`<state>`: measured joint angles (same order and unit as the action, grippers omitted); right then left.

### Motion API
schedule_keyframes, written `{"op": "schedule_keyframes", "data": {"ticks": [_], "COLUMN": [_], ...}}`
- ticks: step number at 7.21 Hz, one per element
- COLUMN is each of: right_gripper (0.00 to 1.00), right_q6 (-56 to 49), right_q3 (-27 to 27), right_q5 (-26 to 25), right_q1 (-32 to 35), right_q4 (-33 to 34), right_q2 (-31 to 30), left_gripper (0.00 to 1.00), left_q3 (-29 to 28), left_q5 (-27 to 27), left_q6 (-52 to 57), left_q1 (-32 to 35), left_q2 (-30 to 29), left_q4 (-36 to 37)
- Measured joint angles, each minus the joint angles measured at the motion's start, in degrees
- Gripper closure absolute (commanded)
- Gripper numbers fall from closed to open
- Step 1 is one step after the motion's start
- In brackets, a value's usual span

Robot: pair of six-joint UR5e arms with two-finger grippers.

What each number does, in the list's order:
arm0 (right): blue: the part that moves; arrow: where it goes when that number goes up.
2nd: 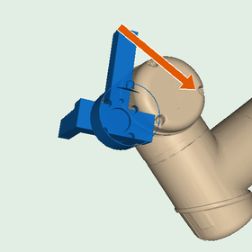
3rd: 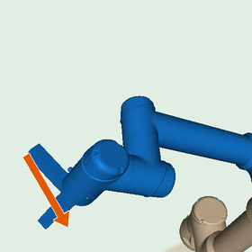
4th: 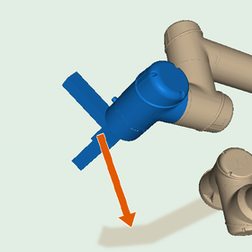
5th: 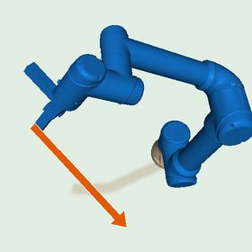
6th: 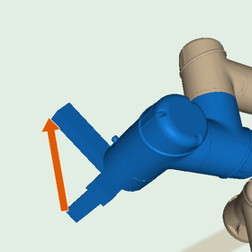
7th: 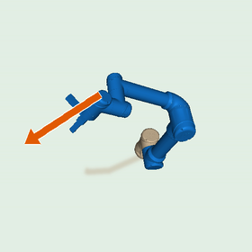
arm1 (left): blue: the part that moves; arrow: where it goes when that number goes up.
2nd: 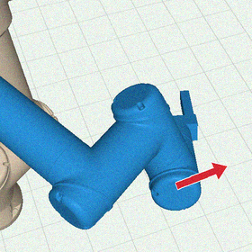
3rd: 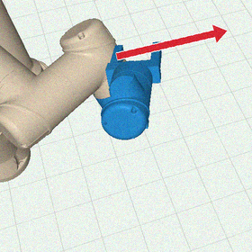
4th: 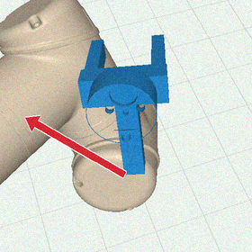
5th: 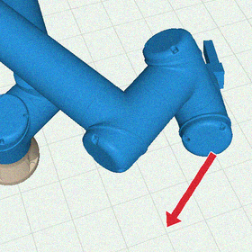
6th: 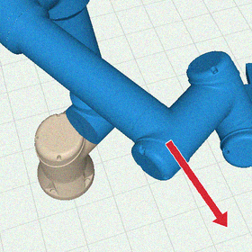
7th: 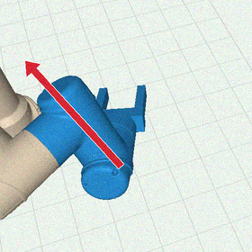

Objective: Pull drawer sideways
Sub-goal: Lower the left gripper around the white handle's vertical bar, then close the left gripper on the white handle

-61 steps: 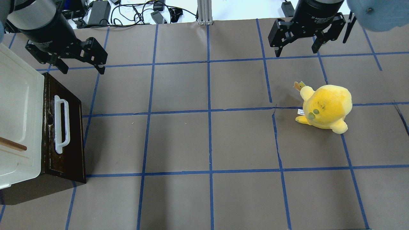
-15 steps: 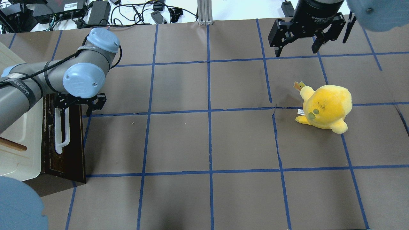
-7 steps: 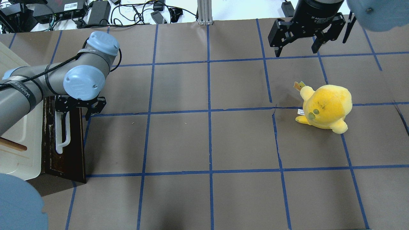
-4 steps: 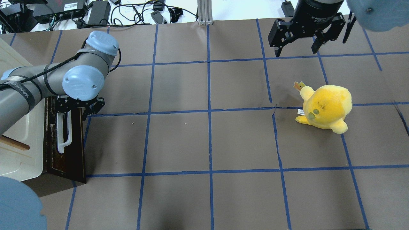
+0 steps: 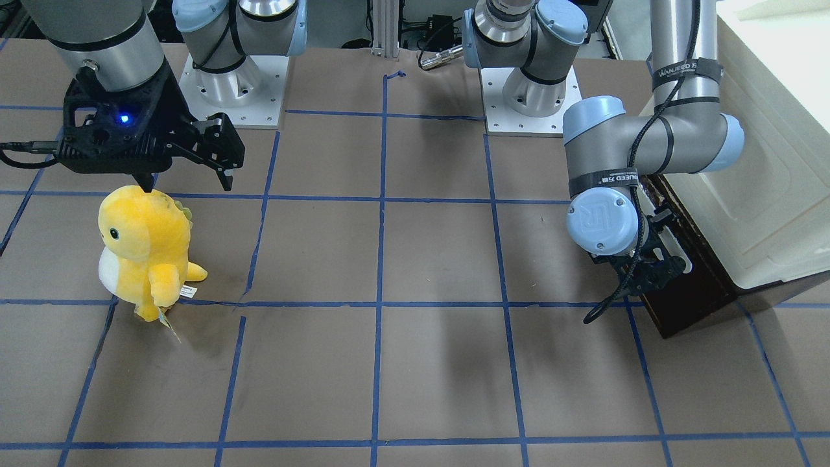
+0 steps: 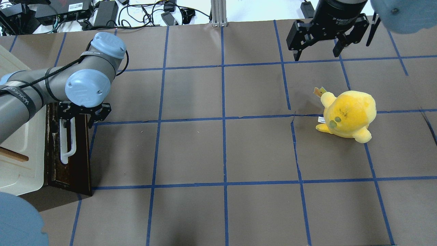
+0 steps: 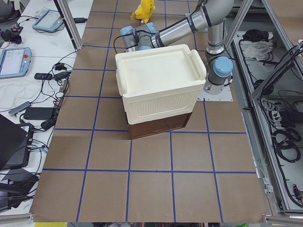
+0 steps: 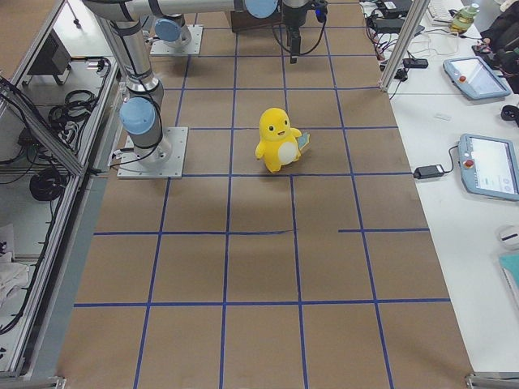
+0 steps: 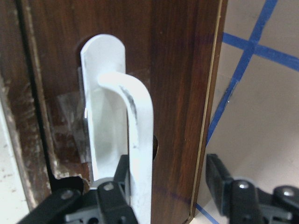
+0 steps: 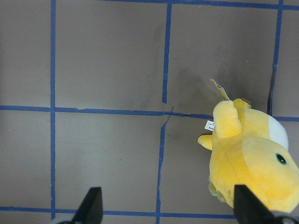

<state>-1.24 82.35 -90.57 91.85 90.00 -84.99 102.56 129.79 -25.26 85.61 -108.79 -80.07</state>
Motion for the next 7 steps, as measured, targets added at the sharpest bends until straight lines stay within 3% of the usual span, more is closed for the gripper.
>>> {"op": "schedule_keyframes", "data": {"ticks": [1, 2, 7], "right_gripper": [0.00, 0.00, 0.00], "right_q6": [0.0, 0.0, 0.0], "right_q3": [0.0, 0.0, 0.0], "right_q5": [0.0, 0.0, 0.0], "right_q1": [0.0, 0.0, 0.0], "right_q4": [0.0, 0.0, 0.0], "right_q2": [0.0, 0.0, 0.0], "left_gripper": [0.40, 0.58, 0.65], "left_q3": [0.0, -0.1, -0.4], "left_q5": [0.1, 0.1, 0.1], "left_q6": [0.0, 0.0, 0.1], "left_q1": [-0.1, -0.1, -0.2], "left_q2": [0.1, 0.3, 0.5], "left_q4": [-0.1, -0.1, -1.2]}}
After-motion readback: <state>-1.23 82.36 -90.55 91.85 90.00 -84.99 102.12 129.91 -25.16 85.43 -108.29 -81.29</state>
